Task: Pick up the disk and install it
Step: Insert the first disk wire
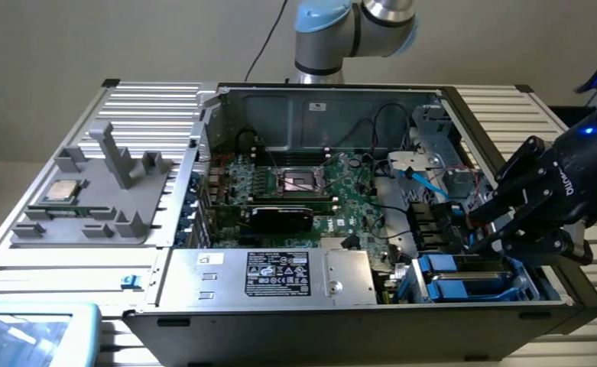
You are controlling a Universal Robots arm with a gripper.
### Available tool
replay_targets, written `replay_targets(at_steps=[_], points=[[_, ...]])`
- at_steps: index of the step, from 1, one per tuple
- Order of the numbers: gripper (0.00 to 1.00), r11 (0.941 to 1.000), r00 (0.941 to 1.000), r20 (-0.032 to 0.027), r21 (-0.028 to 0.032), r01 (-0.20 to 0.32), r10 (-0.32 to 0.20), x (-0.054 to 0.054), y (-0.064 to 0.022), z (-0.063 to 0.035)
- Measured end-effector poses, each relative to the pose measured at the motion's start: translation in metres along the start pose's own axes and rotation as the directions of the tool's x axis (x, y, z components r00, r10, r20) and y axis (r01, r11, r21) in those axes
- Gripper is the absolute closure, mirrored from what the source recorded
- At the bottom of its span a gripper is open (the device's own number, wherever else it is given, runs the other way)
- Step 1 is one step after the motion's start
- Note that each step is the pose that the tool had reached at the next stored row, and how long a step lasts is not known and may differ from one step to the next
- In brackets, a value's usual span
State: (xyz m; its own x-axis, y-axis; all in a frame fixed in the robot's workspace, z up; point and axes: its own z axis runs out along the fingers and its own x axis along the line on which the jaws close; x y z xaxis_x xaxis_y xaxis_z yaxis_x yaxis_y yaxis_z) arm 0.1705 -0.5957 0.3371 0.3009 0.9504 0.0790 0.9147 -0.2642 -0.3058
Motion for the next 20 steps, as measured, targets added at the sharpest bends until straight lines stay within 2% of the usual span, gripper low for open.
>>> replay_targets(at_steps=[4, 5, 13, 14, 20], points=[[0.54, 1.0, 1.0, 0.0007, 0.004, -0.001, 0.001, 0.0, 0.0, -0.0001], [0.62, 1.0, 1.0, 0.0008, 0.0048, -0.001, 0.001, 0.0, 0.0, 0.0], [0.64, 0.9999, 1.0, 0.002, 0.0113, -0.002, 0.002, 0.0, 0.0, 0.0], [0.71, 0.9999, 1.0, 0.0021, 0.0119, -0.002, 0.002, 0.0, 0.0, 0.0], [0.72, 0.9999, 1.0, 0.0028, 0.0165, -0.002, 0.002, 0.0, 0.0, -0.0001]])
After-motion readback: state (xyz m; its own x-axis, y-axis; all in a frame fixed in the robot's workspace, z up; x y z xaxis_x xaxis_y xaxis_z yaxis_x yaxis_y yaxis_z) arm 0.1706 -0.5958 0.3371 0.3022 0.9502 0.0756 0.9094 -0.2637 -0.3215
